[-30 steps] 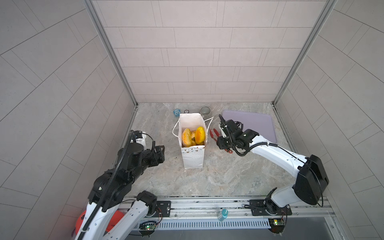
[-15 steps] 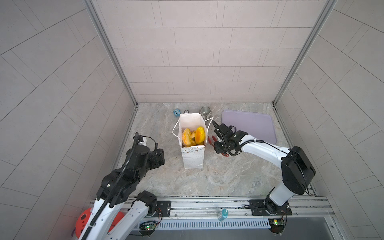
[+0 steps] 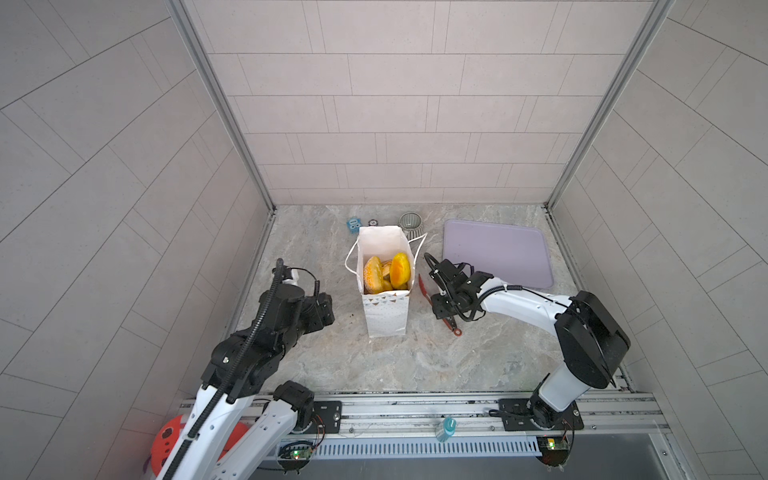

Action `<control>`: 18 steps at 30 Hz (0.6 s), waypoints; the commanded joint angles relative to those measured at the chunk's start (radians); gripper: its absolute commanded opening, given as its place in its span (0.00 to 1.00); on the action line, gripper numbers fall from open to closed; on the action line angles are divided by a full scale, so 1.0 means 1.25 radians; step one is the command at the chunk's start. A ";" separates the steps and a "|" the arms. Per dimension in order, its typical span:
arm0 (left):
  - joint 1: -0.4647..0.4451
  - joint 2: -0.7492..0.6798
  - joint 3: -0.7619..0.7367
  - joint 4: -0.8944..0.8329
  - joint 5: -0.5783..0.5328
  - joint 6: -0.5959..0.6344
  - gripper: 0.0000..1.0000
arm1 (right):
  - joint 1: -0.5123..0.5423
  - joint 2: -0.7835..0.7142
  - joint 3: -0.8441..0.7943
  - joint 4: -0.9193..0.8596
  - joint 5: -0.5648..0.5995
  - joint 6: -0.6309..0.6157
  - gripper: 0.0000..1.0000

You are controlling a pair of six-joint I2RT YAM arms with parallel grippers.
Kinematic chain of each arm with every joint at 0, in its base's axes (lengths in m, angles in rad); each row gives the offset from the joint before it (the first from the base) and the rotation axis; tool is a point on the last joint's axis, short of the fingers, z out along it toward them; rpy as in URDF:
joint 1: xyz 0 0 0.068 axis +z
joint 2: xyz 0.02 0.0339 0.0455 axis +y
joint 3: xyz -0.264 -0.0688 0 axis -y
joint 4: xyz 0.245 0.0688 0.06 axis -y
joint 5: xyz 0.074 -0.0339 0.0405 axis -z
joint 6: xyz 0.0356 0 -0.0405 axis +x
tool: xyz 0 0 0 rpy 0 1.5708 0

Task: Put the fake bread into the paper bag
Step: 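Set the tongs down beside the bag while the left gripper releases the bag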

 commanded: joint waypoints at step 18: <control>0.012 0.028 -0.006 0.039 0.025 -0.001 0.91 | 0.025 -0.049 -0.064 0.001 0.052 0.021 0.74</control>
